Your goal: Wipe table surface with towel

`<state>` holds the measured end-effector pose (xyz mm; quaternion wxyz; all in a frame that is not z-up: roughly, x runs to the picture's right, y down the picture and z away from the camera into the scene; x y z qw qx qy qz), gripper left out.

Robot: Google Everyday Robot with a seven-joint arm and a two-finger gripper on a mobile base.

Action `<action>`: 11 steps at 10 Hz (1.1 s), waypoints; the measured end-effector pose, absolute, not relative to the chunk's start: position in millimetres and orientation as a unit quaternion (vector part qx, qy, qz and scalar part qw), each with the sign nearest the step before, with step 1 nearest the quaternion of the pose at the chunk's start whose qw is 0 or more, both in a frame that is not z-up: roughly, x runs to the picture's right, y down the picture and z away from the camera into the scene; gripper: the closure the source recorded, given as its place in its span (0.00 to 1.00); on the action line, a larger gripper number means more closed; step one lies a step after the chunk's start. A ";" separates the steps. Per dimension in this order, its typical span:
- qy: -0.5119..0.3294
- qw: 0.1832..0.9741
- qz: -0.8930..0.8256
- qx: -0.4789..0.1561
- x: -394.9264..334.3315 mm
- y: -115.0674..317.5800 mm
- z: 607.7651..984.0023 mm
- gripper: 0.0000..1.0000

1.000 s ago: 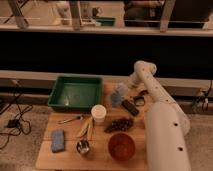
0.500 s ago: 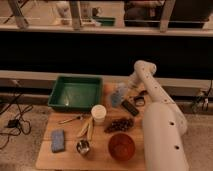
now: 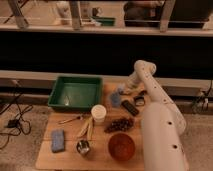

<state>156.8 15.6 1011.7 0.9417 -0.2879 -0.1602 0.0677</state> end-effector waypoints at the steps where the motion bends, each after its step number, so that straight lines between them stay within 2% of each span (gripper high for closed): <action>1: -0.160 0.942 0.065 -0.289 156.6 15.5 1011.5 1.00; 11: -0.160 0.941 0.065 -0.290 156.5 16.6 1012.2 1.00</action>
